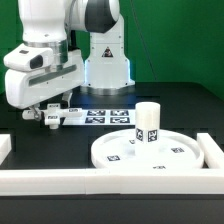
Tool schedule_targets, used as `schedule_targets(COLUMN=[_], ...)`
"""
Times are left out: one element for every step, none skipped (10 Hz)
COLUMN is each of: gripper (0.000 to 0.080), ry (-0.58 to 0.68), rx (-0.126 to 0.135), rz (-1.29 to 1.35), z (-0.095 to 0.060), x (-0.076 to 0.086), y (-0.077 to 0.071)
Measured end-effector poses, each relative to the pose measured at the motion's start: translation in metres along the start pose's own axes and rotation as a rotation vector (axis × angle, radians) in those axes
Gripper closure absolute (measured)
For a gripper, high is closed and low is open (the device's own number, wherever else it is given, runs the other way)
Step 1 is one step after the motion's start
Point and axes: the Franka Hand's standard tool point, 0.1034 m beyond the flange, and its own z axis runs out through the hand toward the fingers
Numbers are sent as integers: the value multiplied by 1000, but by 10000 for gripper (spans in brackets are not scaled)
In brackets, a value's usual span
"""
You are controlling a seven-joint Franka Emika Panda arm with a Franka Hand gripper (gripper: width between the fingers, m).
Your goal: Assemble round table
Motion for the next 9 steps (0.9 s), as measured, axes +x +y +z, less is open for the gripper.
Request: schedule_targets(gripper=[151, 151, 151, 160, 160, 317, 344, 344, 344], ry=[-1, -3, -4, -4, -4, -4, -4, -4, -5], rx=[-1, 2, 4, 4, 4, 4, 3, 4, 6], rz=[-2, -2, -3, -3, -3, -3, -3, -6, -11], z=[3, 6, 6, 7, 7, 6, 6, 6, 6], x=[-1, -2, -2, -2, -2, -2, -2, -3, -2], y=[0, -1, -1, -2, -2, -1, -1, -1, 0])
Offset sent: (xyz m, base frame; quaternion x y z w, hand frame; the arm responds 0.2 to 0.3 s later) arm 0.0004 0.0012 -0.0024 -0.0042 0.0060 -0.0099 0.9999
